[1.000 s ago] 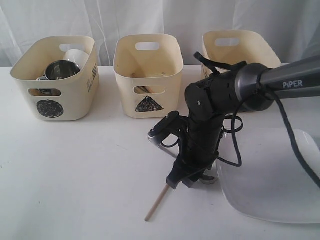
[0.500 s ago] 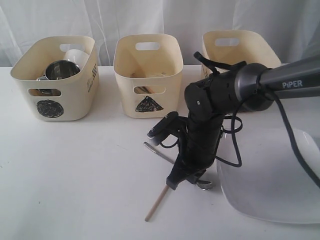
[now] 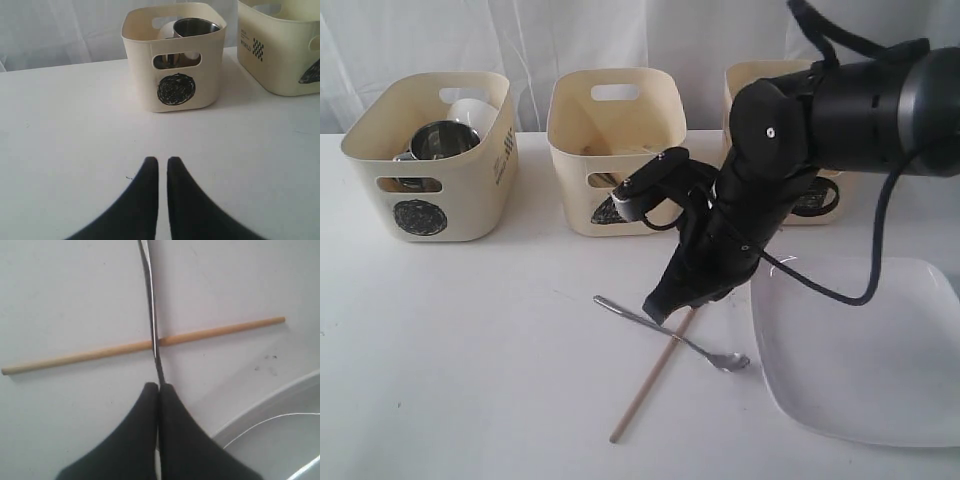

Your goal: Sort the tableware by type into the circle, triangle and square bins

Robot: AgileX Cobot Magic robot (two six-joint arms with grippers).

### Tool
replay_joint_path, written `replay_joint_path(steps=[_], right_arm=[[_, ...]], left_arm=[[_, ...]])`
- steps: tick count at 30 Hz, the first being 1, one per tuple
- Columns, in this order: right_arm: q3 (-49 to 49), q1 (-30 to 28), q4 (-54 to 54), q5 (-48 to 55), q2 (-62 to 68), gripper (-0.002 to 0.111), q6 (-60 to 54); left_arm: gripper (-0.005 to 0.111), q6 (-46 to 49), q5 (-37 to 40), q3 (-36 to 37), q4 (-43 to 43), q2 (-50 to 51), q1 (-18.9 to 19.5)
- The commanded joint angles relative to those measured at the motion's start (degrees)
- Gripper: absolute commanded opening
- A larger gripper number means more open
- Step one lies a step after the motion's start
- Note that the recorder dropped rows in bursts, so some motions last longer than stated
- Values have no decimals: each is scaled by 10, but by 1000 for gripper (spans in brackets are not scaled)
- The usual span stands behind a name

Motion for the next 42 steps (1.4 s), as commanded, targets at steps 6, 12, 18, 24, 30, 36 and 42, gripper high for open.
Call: replay_joint_path(steps=[6,12,18,24,30,36,42], right_arm=[[35,0,7,-19,-18,0,-2],[56,0,7,-47,-15,2,8],[63,9,20,-40,5,25,15],[85,28,56,-66,16,39,15],[89,40,56,-99,40,39,15],[73,41,55,-147,53,39,15],[0,41,44,-117,92,39,4]], left_arm=[[14,-3,-3,2,-6,-3,0],[14,-3,-3,2,-6,-3,0],[14,-3,-3,2,-6,-3,0],[14,-3,-3,2,-6,-3,0],[14,-3,-3,2,-6,-3,0],[14,-3,-3,2,-6,-3,0],[14,-3,-3,2,-6,-3,0]])
